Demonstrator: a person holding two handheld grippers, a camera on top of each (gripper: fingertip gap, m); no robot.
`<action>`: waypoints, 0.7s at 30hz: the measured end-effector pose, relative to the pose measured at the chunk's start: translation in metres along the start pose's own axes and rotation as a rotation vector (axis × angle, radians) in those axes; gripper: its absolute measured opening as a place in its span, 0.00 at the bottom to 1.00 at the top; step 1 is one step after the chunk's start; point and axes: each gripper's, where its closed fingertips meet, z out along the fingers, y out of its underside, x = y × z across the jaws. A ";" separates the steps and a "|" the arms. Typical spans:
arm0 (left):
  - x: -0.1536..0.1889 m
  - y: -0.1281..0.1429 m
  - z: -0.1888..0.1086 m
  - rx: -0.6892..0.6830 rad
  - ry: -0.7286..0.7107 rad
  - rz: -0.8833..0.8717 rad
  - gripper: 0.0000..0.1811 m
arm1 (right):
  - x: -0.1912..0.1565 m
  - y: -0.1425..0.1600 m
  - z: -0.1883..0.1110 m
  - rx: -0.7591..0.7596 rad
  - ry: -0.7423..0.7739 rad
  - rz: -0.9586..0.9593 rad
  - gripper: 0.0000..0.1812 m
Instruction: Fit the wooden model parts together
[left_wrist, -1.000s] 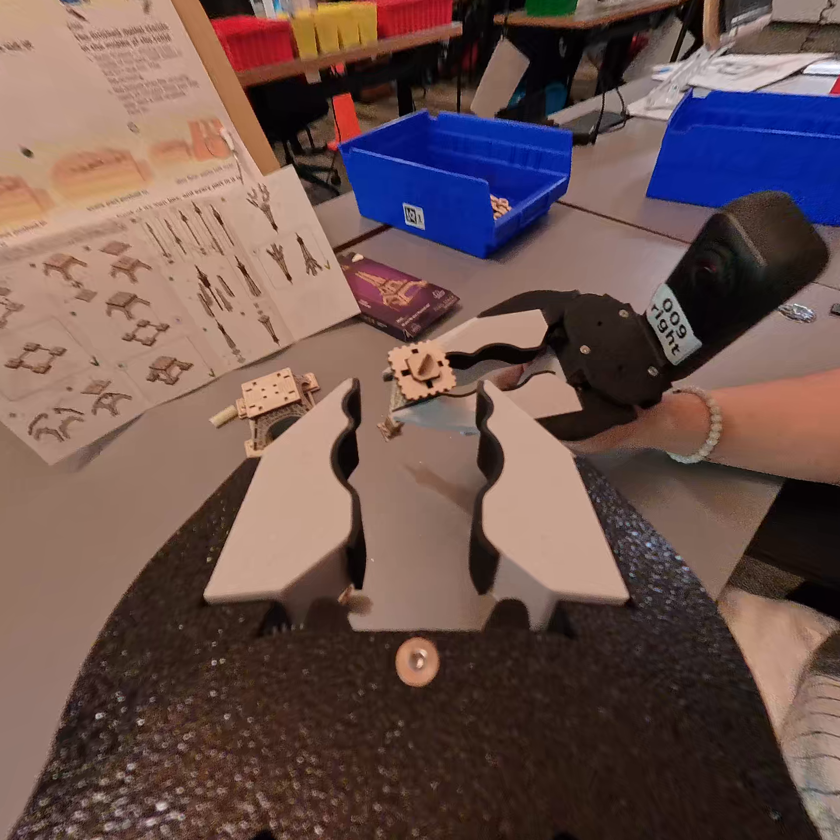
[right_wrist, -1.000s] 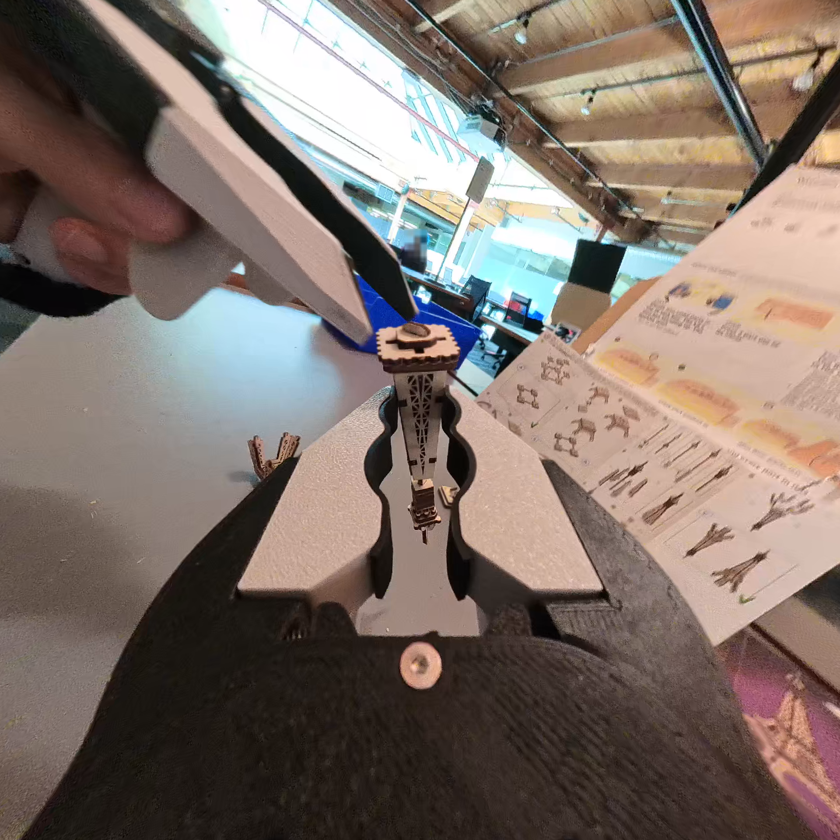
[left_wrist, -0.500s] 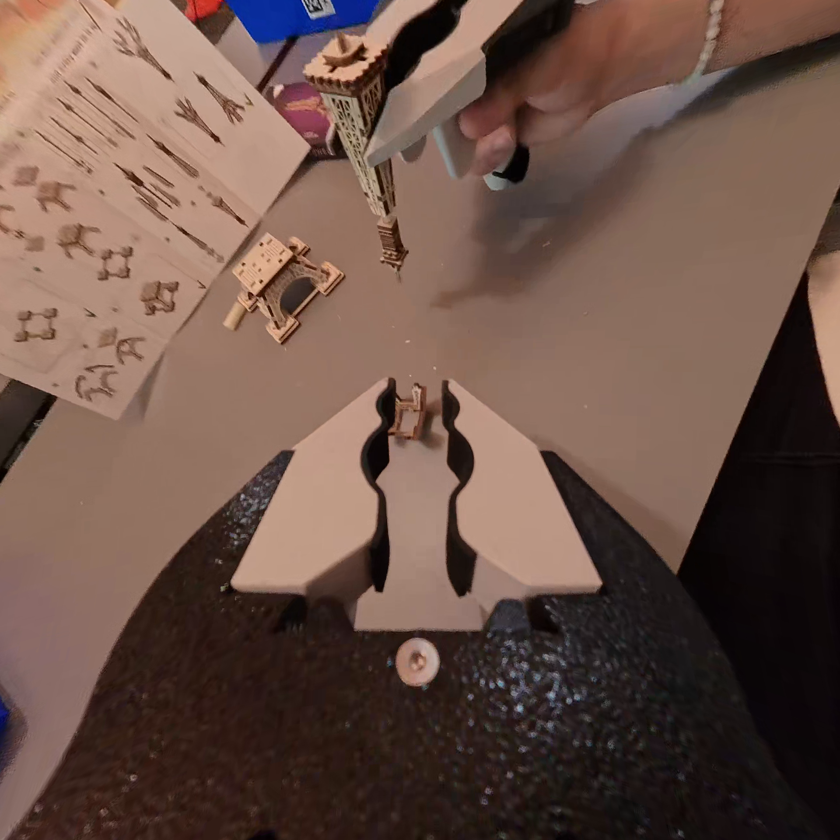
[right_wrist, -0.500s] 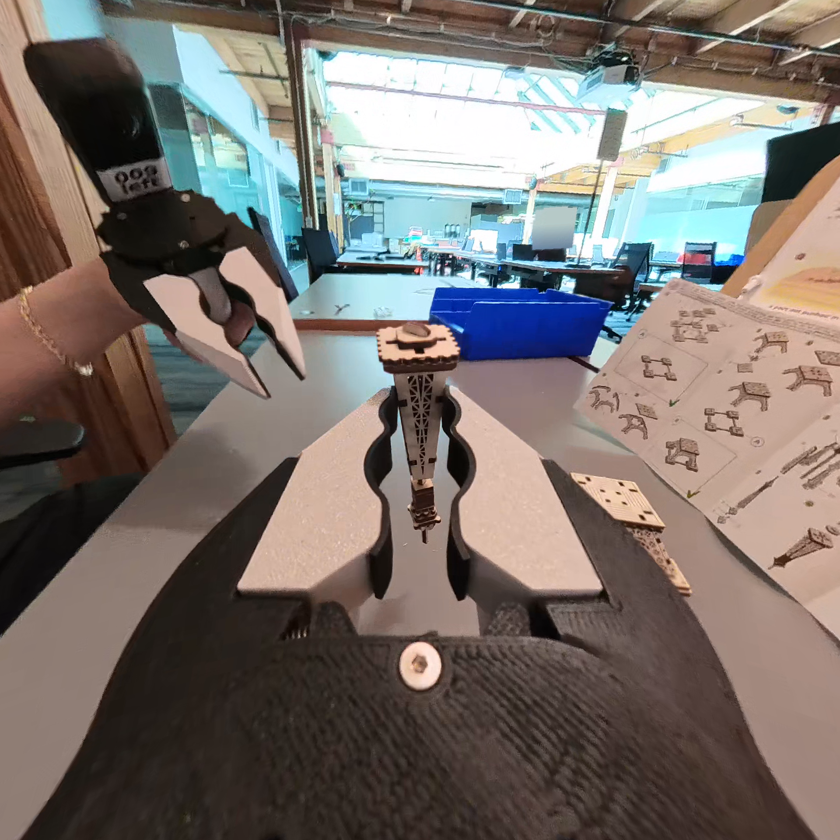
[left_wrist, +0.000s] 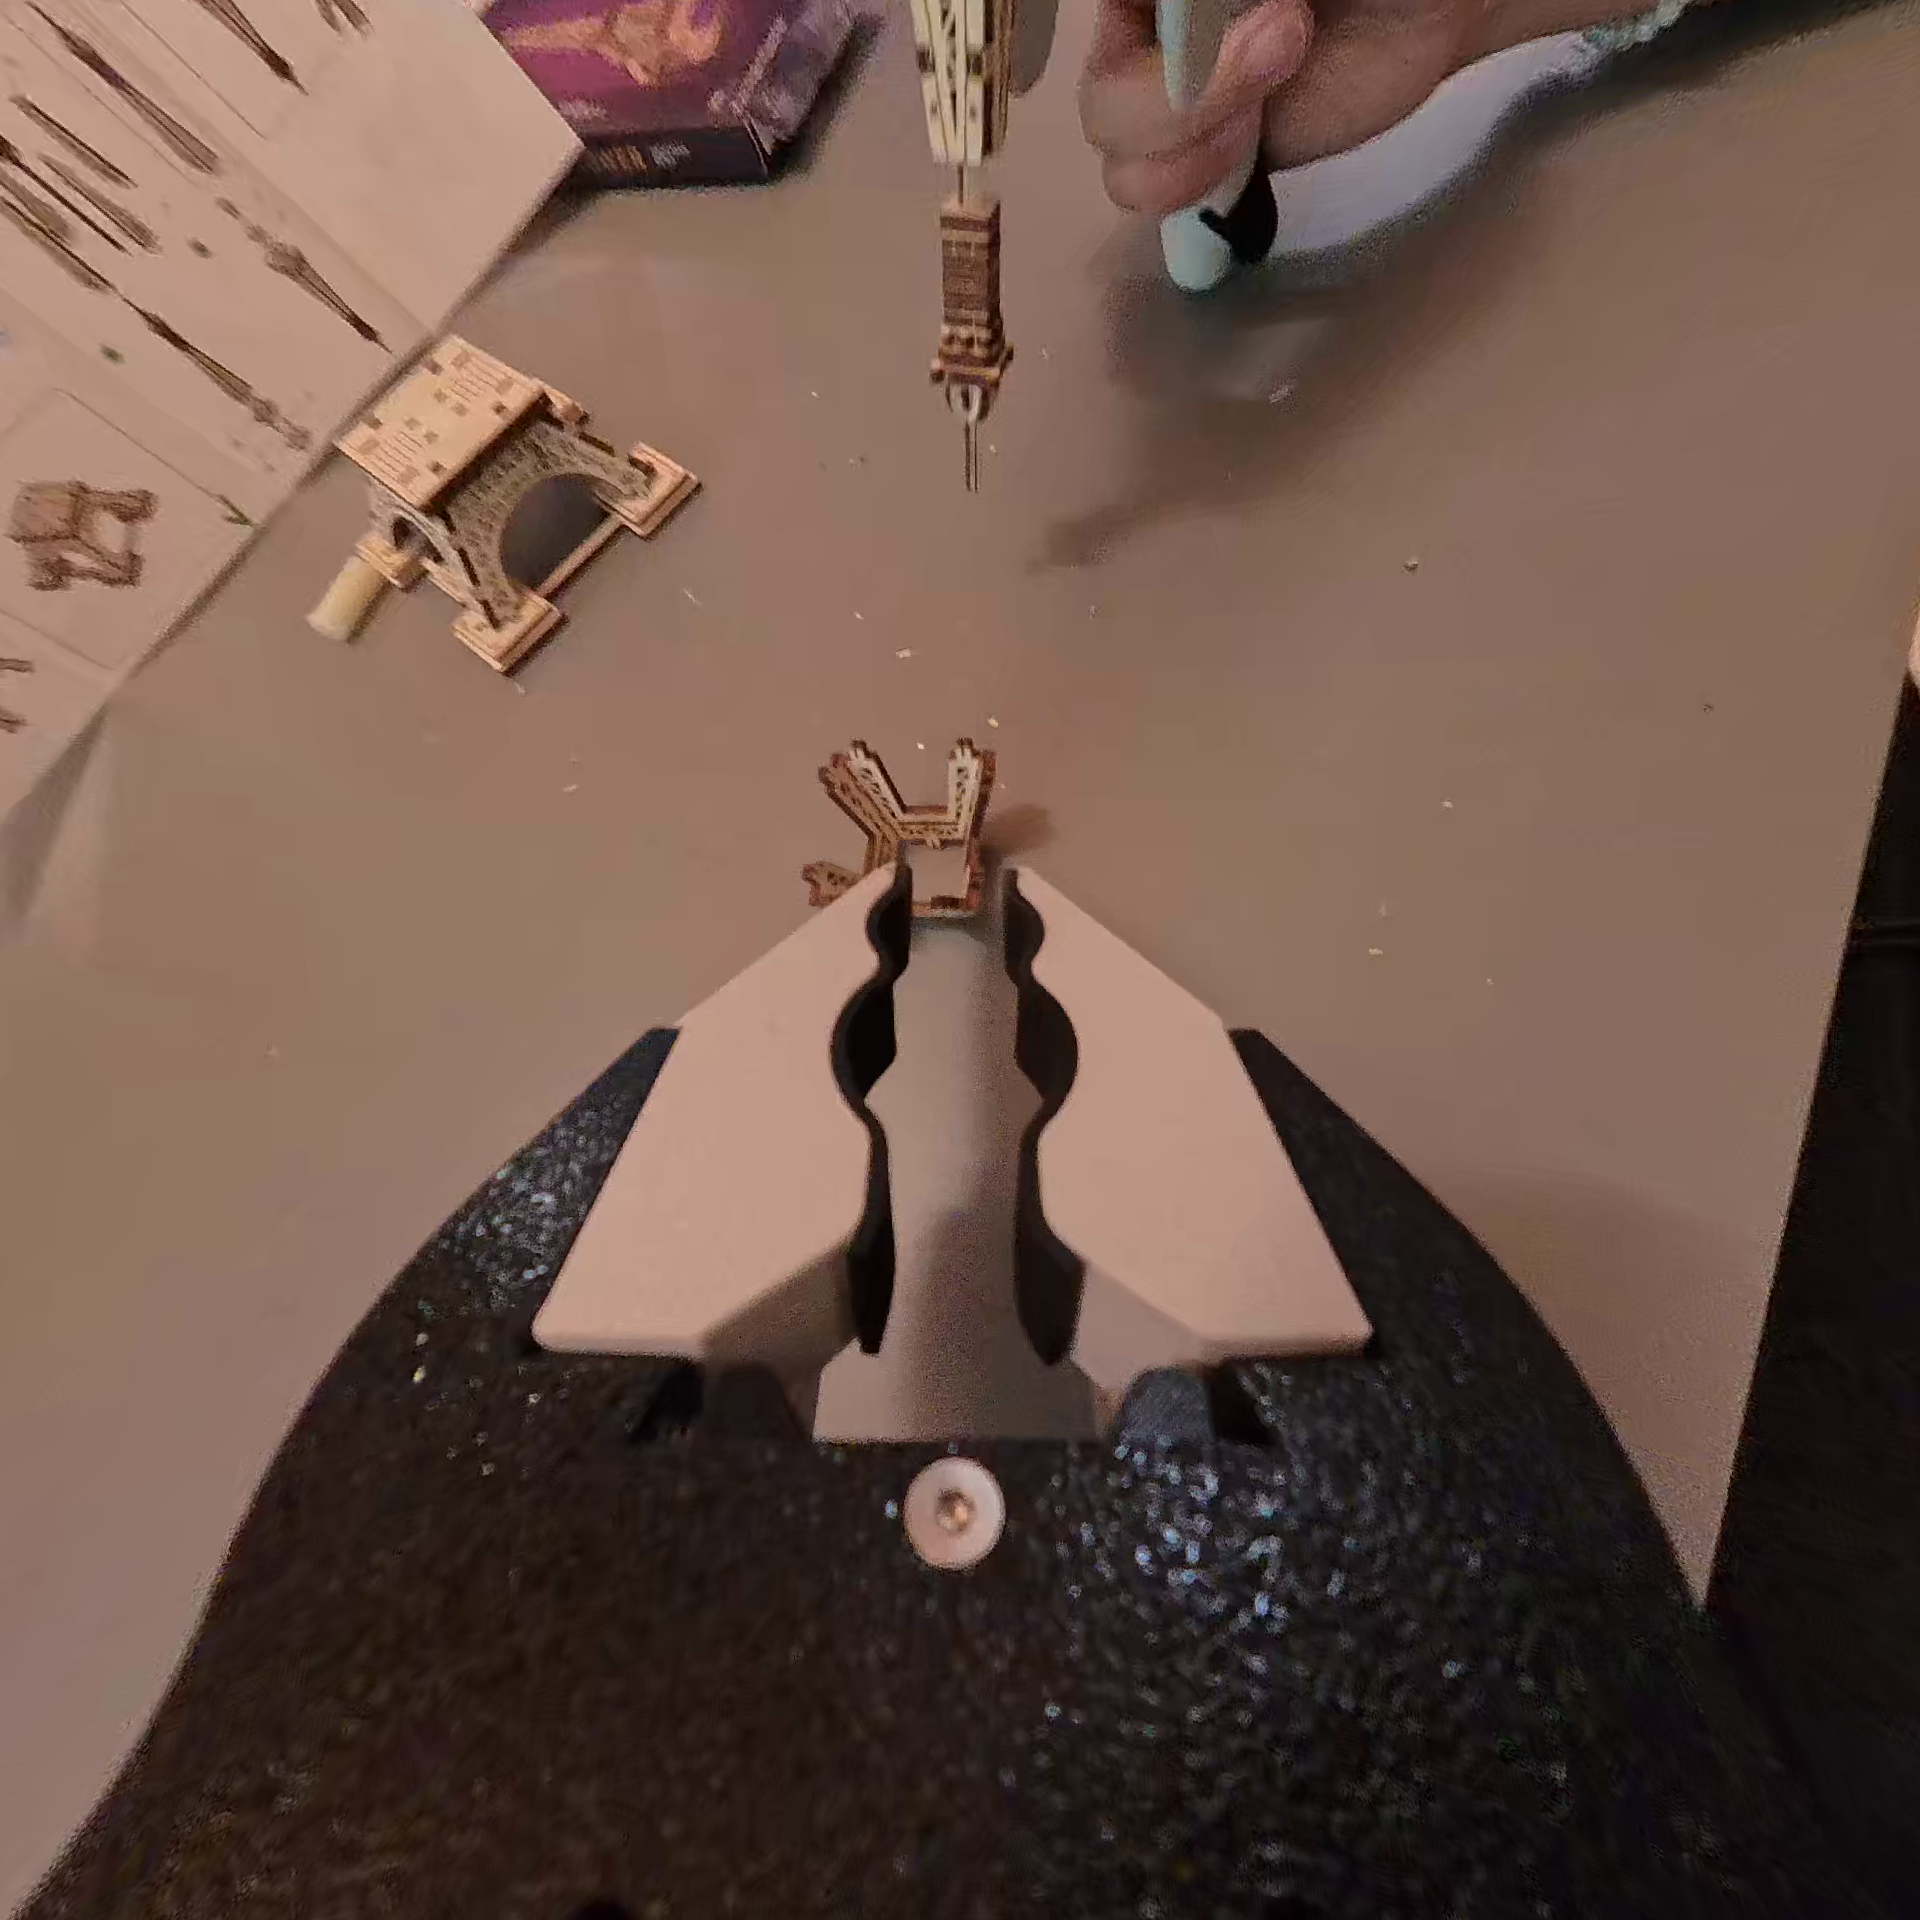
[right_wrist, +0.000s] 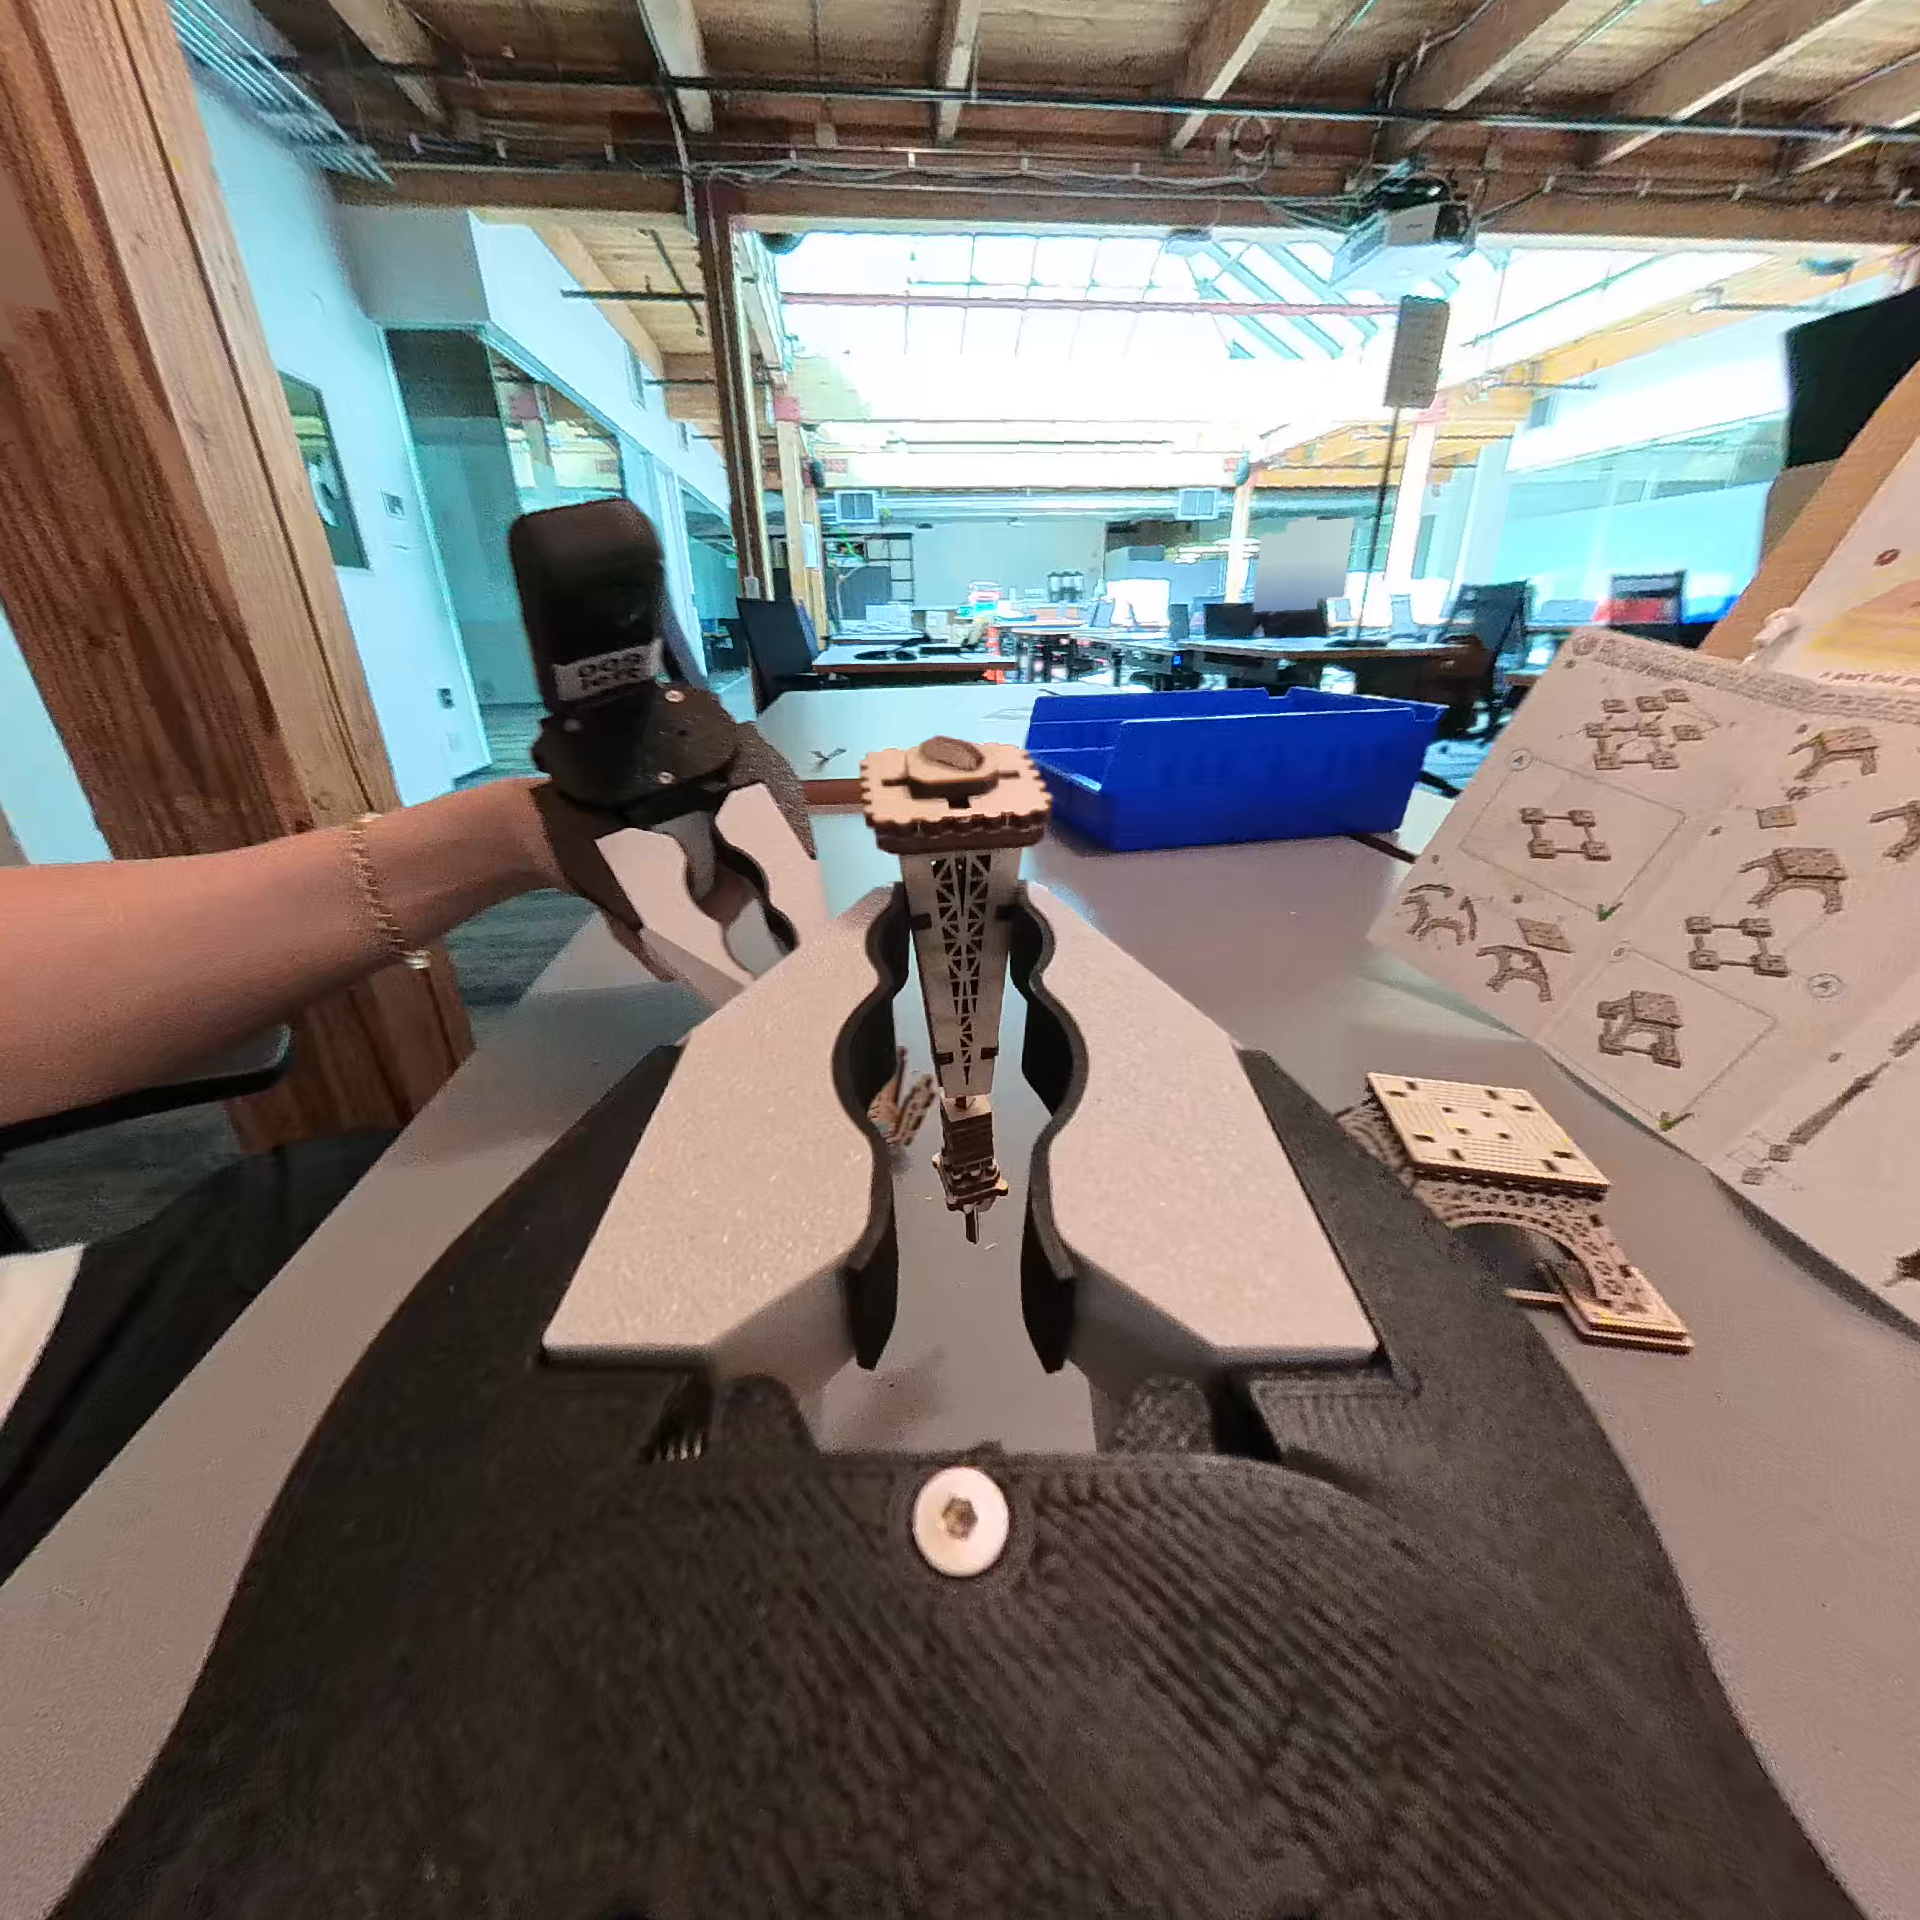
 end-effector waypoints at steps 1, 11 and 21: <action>0.001 0.003 0.001 -0.017 0.022 -0.008 0.08 | -0.002 0.002 0.001 -0.005 -0.016 0.014 0.09; 0.000 0.013 0.016 -0.038 0.022 -0.030 0.05 | -0.007 0.007 0.005 -0.037 -0.028 -0.017 0.10; -0.003 -0.004 0.014 0.013 -0.023 -0.041 0.04 | -0.006 0.009 0.006 -0.048 -0.035 -0.003 0.09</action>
